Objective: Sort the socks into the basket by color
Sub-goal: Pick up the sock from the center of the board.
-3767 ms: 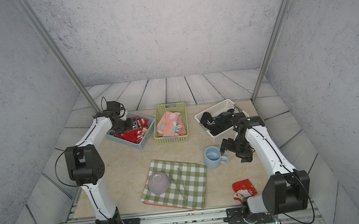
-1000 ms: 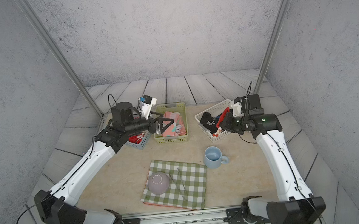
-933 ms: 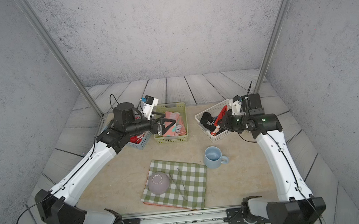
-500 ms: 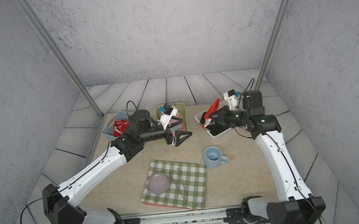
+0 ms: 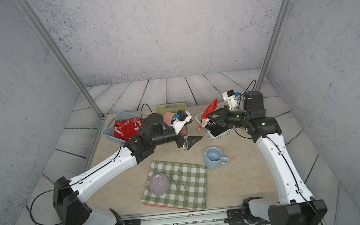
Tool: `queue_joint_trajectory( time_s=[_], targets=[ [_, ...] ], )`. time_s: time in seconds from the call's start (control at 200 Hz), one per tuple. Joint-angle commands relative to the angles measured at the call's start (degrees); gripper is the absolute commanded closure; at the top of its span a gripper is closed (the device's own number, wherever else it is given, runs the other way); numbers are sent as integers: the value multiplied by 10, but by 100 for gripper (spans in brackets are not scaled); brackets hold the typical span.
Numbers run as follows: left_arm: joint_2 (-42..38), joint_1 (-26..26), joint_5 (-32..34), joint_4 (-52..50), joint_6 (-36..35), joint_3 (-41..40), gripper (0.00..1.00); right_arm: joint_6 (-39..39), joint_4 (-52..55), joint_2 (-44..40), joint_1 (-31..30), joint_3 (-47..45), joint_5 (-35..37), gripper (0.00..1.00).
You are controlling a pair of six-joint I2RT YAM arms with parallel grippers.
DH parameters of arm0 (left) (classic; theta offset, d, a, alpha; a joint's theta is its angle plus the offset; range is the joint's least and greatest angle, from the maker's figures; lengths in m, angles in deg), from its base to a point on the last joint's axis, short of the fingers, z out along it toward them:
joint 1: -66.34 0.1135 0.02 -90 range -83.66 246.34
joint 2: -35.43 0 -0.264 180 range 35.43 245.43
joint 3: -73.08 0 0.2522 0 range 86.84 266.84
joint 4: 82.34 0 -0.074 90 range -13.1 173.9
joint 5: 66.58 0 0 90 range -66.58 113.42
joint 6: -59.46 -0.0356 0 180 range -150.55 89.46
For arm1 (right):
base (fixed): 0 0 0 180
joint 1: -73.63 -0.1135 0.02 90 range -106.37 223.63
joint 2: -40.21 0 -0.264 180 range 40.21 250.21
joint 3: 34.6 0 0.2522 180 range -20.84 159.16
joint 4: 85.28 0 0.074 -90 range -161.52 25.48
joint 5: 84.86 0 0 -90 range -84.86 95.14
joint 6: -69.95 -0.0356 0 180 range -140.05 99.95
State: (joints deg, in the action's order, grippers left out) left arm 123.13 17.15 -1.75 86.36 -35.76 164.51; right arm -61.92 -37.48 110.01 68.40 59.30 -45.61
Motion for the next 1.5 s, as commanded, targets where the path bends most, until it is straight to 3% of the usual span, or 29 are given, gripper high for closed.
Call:
queue_joint_trajectory(
  time_s=[0.0,0.21,0.4,0.455,0.545,0.61,0.751,0.961,1.131,1.226,1.346,1.491],
  targets=[
    [15,-10,32,29,-32,27,0,-8,-17,-16,-5,-3,-17,100],
    [36,-10,54,34,-34,44,1,-9,-18,-17,-8,-4,-20,100],
    [48,-10,67,30,-33,57,22,-9,-20,-16,-11,-8,-23,100],
    [50,-11,64,31,-33,58,37,-9,-20,-16,-11,-10,-21,100],
    [53,-10,67,20,-37,64,83,-8,-18,-13,-11,-10,-21,100],
    [54,-10,67,8,-43,68,100,-7,-16,-11,-11,-7,-22,100],
    [47,-10,79,-1,-49,65,100,-4,-10,-5,-12,-3,-21,93],
    [21,-3,117,-15,-45,49,100,9,8,4,-11,17,-18,56],
    [-3,26,113,-43,-18,47,100,15,17,12,-11,32,-20,39],
    [-16,44,115,-64,-9,48,100,21,26,15,-11,41,-21,36],
    [-31,73,121,-94,-3,50,100,25,33,15,-11,55,-26,24],
    [-52,102,162,-120,-3,42,100,35,44,13,-10,69,-24,23]
  ],
)
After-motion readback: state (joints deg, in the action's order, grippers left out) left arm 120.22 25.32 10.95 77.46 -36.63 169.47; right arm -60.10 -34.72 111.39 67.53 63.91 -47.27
